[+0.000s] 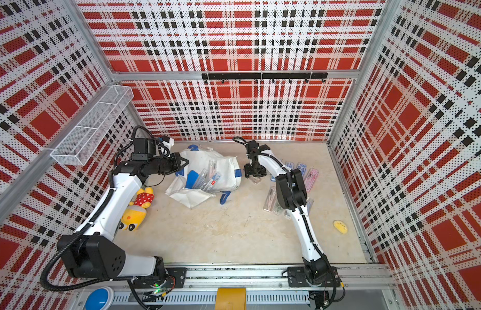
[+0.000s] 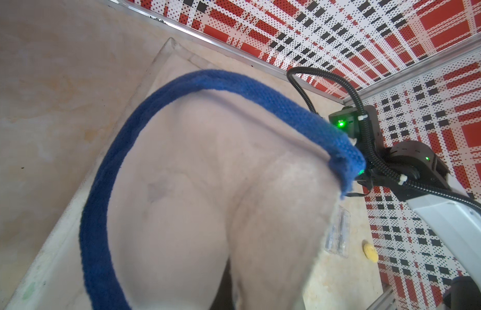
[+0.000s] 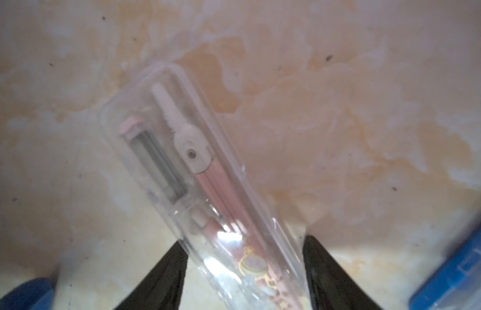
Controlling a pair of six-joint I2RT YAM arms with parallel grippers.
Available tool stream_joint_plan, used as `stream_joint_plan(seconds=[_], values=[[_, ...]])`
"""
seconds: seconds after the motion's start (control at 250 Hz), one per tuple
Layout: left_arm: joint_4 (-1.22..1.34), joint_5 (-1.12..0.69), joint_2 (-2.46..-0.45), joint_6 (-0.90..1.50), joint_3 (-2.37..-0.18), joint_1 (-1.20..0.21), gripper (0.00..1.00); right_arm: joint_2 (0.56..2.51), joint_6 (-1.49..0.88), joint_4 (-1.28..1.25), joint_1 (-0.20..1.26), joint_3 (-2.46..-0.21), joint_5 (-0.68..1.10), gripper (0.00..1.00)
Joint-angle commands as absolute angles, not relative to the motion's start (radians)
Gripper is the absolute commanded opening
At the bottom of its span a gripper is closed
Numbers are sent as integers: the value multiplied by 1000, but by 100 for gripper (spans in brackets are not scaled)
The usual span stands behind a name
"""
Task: Take out the compass set from the canvas bag
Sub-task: Adjust the compass set at the center of the board.
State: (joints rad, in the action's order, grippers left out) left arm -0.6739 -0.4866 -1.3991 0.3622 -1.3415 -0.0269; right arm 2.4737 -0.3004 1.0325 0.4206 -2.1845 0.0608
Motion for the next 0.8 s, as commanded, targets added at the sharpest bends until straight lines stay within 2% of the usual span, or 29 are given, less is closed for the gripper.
stream_joint_plan(seconds=[0.0, 0.164, 0.504, 0.796], values=[[-666, -483, -1375, 365, -1373, -17, 0, 2436, -396, 972, 380, -2113, 98, 62], [-661, -485, -1378, 371, -1374, -19, 0, 2412, -505, 928, 343, -2064, 113, 54], [-657, -483, -1367, 378, -1362, -39, 0, 2398, -756, 852, 293, -2010, 121, 48], [-669, -494, -1388, 350, -1386, -93, 0, 2302, -762, 793, 294, -1958, 142, 75]])
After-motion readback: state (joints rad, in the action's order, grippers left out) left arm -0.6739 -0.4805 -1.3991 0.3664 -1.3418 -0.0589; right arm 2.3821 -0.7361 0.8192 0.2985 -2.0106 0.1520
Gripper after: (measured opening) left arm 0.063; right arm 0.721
